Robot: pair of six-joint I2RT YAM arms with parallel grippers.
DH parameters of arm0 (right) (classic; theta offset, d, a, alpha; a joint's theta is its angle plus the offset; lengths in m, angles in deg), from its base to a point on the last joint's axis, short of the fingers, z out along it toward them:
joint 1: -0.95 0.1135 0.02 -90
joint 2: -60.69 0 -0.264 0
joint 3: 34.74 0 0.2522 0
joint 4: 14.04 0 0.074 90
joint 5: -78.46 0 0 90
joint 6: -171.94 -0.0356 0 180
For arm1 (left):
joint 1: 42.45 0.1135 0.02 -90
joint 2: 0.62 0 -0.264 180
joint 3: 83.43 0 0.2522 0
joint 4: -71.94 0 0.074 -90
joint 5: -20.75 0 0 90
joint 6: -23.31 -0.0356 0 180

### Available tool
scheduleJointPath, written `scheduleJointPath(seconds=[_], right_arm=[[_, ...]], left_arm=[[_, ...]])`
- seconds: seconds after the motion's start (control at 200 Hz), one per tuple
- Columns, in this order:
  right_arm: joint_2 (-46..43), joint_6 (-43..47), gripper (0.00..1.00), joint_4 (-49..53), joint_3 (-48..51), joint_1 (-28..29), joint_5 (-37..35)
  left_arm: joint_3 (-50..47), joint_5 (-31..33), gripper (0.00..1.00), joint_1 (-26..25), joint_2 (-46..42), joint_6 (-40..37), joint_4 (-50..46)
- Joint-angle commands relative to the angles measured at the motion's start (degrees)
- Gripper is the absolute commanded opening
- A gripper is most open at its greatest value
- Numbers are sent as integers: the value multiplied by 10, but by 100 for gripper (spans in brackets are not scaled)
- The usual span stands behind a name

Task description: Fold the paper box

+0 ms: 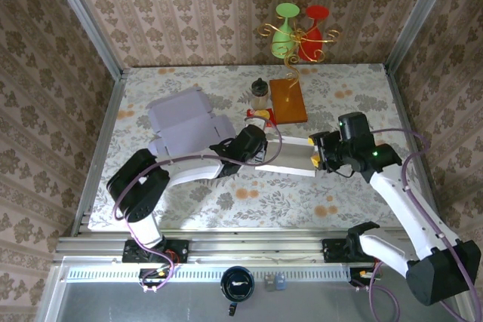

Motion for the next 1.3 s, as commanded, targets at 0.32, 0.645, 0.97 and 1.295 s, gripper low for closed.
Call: scheduleJointPath(seconds=[0.32, 0.645, 0.97, 1.295], right_arm=[[40, -121, 42, -113, 16, 13, -25], [55, -140, 14, -147, 50, 18, -21], [18, -164, 0, -143, 99, 35, -30], [-2, -166, 0, -139, 128, 54, -41]], left_arm=[[-21, 18, 0, -13, -12, -3, -2], [-25, 18, 0, -16, -13, 0, 6], [-55, -7, 17, -26, -41, 14, 22], [-105, -58, 51, -53, -112, 48, 24]])
